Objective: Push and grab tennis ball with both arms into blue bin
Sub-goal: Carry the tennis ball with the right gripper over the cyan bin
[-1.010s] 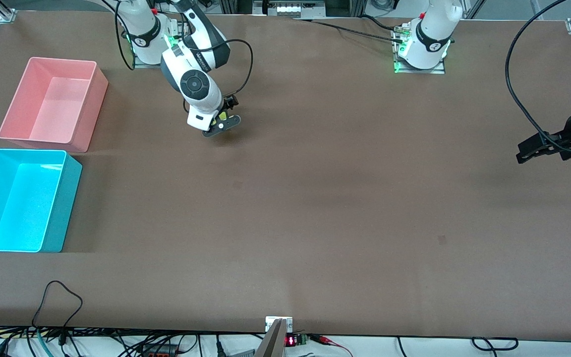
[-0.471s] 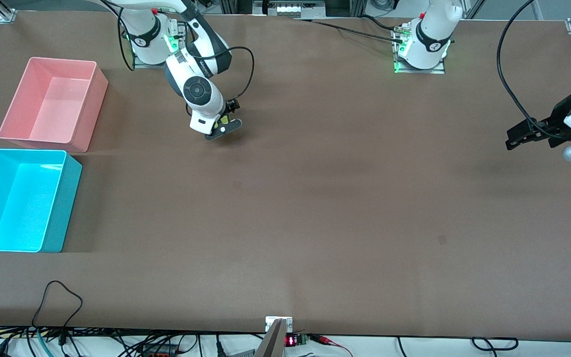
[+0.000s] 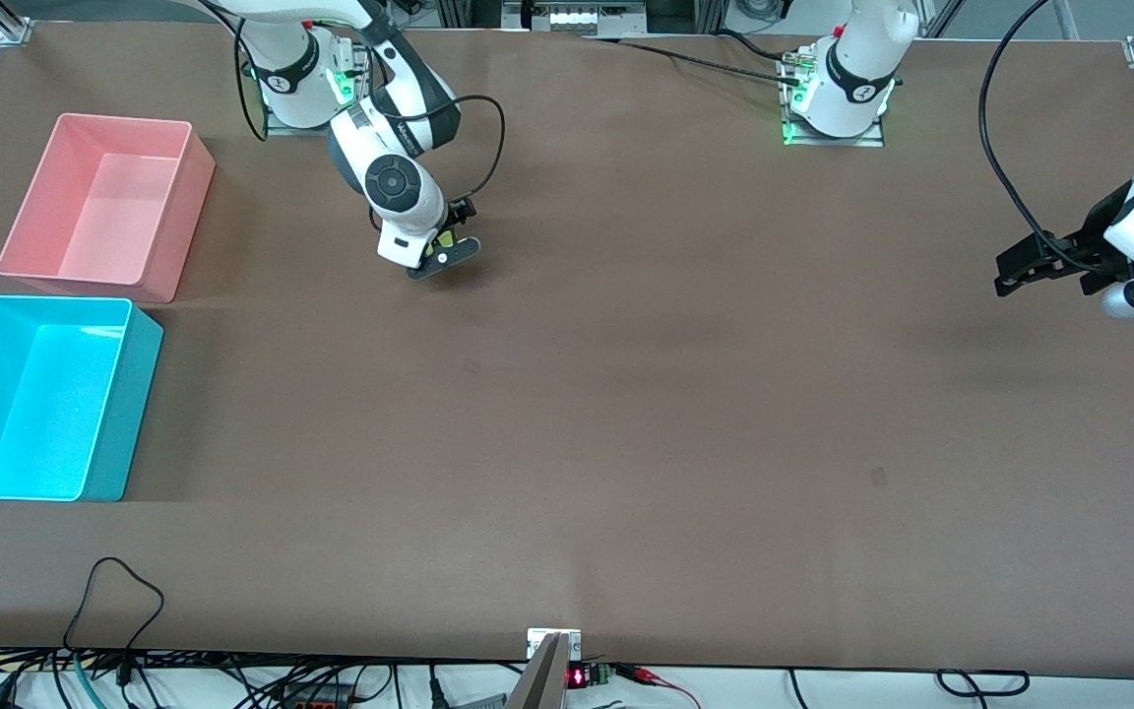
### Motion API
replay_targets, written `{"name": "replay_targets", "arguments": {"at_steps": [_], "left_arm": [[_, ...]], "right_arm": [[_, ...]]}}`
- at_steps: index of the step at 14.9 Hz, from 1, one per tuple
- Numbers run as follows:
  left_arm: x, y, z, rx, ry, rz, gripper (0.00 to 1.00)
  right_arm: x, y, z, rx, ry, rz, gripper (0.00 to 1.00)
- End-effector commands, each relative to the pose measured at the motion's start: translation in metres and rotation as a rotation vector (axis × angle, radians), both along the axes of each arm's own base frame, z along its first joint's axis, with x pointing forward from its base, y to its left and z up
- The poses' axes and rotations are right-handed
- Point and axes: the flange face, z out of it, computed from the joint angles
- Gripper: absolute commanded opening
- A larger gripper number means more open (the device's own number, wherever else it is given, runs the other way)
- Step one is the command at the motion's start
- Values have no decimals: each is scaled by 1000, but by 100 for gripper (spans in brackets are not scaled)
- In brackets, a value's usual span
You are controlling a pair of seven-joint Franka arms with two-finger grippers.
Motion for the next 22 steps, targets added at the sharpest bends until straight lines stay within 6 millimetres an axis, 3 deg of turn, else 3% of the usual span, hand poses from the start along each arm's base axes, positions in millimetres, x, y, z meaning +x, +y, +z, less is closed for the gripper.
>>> {"name": "replay_targets", "arguments": {"at_steps": [1,3,5,8,12,14,16,20,22], "left_arm": [[-3,4,6,-14,-12,-1,100],[-3,2,6,-12,-11,-4,100],[-6,-1,7,-13,2,-10,100],[-5,0,7,-13,2,-9,100],[-4,-1,8,-13,-3,-10,100],[-4,-1,8,-13,-3,-10,100],[-4,0,8,-8,-3,-11,100],[-3,-6,9,-12,-9,-20,100],[-4,-8,13,-8,-9,-23,100]], "right_arm": [[3,0,1,10,-11,6,66],[4,-1,2,11,-12,4,44],[10,-2,5,17,-21,-1,28],[54,-17,31,40,-86,-68,24],[113,-54,79,42,-140,-173,21],[148,-85,109,23,-126,-239,21],[179,-130,135,6,-124,-294,21],[214,-235,167,-11,-118,-310,22],[227,-288,194,-65,-127,-296,22]]}}
